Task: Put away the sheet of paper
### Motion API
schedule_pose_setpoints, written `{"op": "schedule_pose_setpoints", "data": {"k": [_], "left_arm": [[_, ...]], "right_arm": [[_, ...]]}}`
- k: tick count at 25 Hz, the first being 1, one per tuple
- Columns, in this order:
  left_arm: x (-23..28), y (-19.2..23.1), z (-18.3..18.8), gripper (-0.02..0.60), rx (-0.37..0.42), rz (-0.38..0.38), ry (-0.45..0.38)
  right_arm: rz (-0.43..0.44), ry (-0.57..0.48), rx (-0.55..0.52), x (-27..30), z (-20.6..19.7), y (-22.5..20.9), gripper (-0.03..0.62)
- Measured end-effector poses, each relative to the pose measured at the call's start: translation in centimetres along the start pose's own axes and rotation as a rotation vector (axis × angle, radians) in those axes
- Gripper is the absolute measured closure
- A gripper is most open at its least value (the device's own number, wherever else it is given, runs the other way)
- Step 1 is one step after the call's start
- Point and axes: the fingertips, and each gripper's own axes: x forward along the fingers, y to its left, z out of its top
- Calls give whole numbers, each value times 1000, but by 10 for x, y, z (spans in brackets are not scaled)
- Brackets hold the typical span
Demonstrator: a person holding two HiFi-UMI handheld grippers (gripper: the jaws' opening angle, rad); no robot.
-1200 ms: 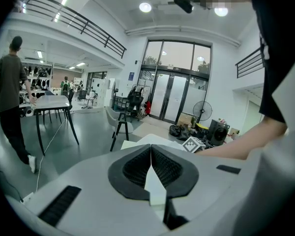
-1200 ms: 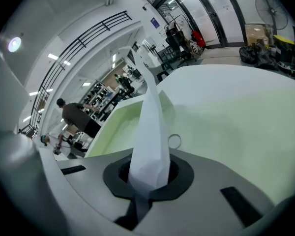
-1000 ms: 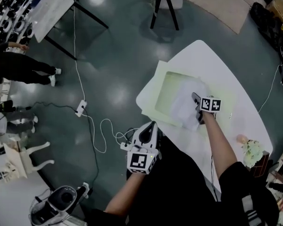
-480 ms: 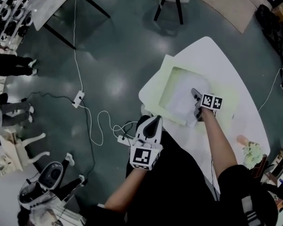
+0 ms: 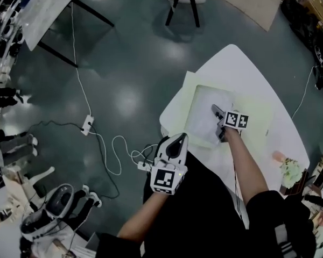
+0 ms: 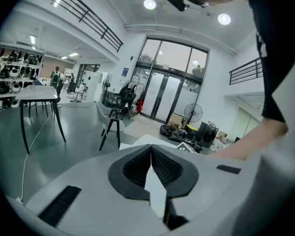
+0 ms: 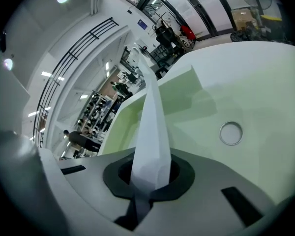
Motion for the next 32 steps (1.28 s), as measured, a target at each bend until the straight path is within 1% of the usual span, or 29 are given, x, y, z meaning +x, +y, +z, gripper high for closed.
{"op": "schedule_pose_setpoints", "data": {"k": [8,12,17,19,22,23,25,27,32], "left_arm": [[19,31,16,577,17,-79,38],[30,45,21,577,25,-113,50],[37,52,28,577,32,-156,62],[38,53,31,577,30,-178,61],[40,59,37,577,15,-196,54],[41,61,37,577,7,-200,55],[42,65,37,577,8,-207,60],[43,70,36,577,20,-213,68],[44,78,38,577,52,-233,80]], "right_arm": [[-14,-1,42,21,-2,19,594],[-4,-11,71,33,-1,27,594],[-19,-44,81,27,4,29,592],[-37,-51,80,21,6,26,579],[-81,-66,74,12,14,18,504],[-96,-77,77,8,18,14,491],[-125,-107,93,0,25,7,488],[-148,-115,105,-3,27,2,490],[-217,-55,112,5,19,-9,490]]}}
